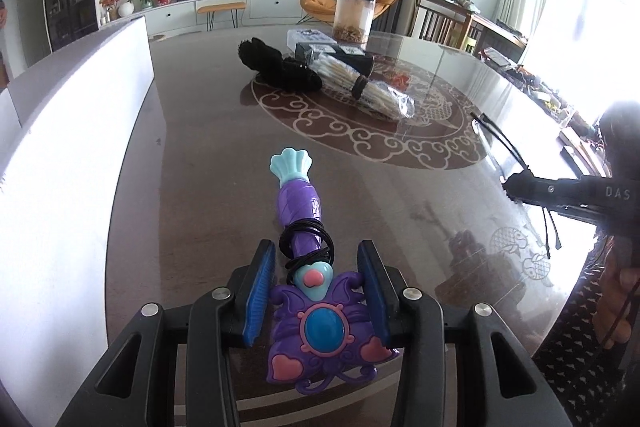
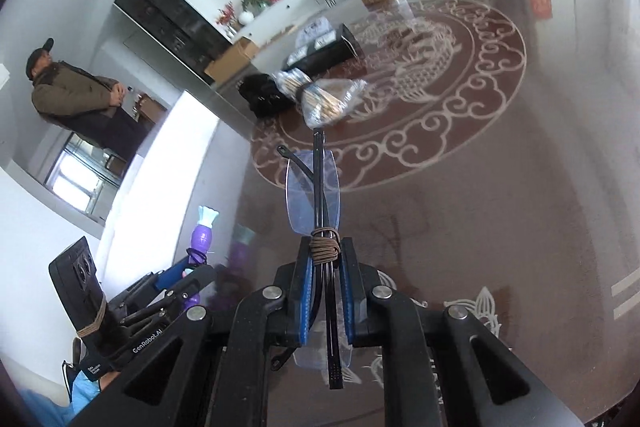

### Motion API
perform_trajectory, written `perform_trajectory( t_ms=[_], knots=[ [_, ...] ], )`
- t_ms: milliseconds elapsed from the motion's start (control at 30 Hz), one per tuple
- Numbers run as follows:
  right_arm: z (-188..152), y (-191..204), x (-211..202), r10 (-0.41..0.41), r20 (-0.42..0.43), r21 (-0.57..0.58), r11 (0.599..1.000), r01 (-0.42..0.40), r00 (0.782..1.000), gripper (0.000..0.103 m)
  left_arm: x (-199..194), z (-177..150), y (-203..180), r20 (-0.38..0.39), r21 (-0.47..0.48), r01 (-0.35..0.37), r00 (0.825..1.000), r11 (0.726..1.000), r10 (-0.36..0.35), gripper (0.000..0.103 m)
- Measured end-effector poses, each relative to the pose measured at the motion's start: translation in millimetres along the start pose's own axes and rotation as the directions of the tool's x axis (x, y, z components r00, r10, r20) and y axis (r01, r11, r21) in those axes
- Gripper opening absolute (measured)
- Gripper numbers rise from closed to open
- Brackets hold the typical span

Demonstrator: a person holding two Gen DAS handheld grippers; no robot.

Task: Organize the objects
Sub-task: 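Carry the wand and eyeglasses into the white box and open both tools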

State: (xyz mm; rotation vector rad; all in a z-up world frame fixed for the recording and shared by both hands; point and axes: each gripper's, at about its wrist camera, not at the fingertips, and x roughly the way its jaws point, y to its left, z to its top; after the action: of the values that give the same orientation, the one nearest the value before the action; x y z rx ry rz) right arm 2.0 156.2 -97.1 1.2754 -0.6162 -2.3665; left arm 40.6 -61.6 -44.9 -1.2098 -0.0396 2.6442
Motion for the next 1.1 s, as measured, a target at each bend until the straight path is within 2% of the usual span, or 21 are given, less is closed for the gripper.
perform_trajectory(
  t_ms=[233, 400, 533, 633, 733, 800, 867, 933, 967, 1000, 1033, 1067, 1100],
  knots=[
    [-7.8, 5.2, 6.4, -0.036, -0.013, -0.011, 0.999, 0.035, 0.999, 0.013, -32.0, 14.0, -0.2, 0.071, -0.014, 0.030, 0.997, 0.999, -0.028, 0.042],
    [-0.3, 38.2, 11.3, -0.015, -0.024, -0.051, 0.999, 0.014, 1.000, 0.013, -82.3, 33.1, 17.6, 0.152, -0.064, 0.060, 0.987, 0.996, -0.049, 0.042],
    [15.4, 99.4, 10.4, 0.056, -0.016, -0.146, 0.988, -0.058, 0.998, 0.013, -127.8, 44.4, 55.1, 0.223, -0.112, 0.006, 0.975, 0.994, 0.020, 0.042],
    [27.8, 171.4, 13.9, 0.149, -0.023, -0.253, 0.956, -0.150, 0.989, 0.013, -153.3, 43.1, 97.8, 0.229, -0.177, -0.100, 0.963, 0.979, 0.140, 0.042],
    [31.9, 230.8, 24.7, 0.217, -0.061, -0.333, 0.915, -0.225, 0.974, 0.013, -166.3, 32.0, 140.3, 0.194, -0.246, -0.198, 0.949, 0.949, 0.248, 0.042],
    [33.7, 269.8, 38.7, 0.249, -0.102, -0.376, 0.887, -0.269, 0.963, 0.013, -170.2, 18.9, 172.1, 0.143, -0.298, -0.257, 0.940, 0.919, 0.310, 0.042],
    [31.5, 306.8, 58.8, 0.248, -0.142, -0.428, 0.858, -0.285, 0.958, 0.013, -170.5, 8.6, 194.0, 0.088, -0.337, -0.278, 0.942, 0.899, 0.324, 0.042],
    [23.4, 338.6, 83.3, 0.234, -0.186, -0.470, 0.832, -0.295, 0.954, 0.013, -161.3, -0.8, 218.4, -0.029, -0.374, -0.327, 0.939, 0.868, 0.342, 0.043],
    [18.2, 349.5, 95.2, 0.223, -0.208, -0.482, 0.824, -0.298, 0.952, 0.014, -156.3, -4.4, 226.8, -0.081, -0.383, -0.356, 0.932, 0.852, 0.353, 0.043],
    [12.1, 358.3, 107.1, 0.197, -0.226, -0.495, 0.820, -0.287, 0.954, 0.015, -149.6, -9.5, 235.6, -0.146, -0.391, -0.386, 0.922, 0.836, 0.358, 0.048],
    [1.7, 369.5, 127.6, 0.129, -0.249, -0.521, 0.817, -0.245, 0.960, 0.022, -143.2, -14.0, 243.5, -0.203, -0.403, -0.406, 0.914, 0.821, 0.352, 0.066],
    [-6.7, 375.3, 144.3, 0.081, -0.285, -0.535, 0.813, -0.229, 0.955, 0.042, -140.2, -16.7, 249.1, -0.237, -0.414, -0.419, 0.907, 0.809, 0.348, 0.077],
    [-15.2, 378.6, 156.1, 0.051, -0.323, -0.536, 0.813, -0.228, 0.945, 0.057, -139.5, -20.9, 252.3, -0.253, -0.427, -0.429, 0.902, 0.796, 0.350, 0.088]
  ],
)
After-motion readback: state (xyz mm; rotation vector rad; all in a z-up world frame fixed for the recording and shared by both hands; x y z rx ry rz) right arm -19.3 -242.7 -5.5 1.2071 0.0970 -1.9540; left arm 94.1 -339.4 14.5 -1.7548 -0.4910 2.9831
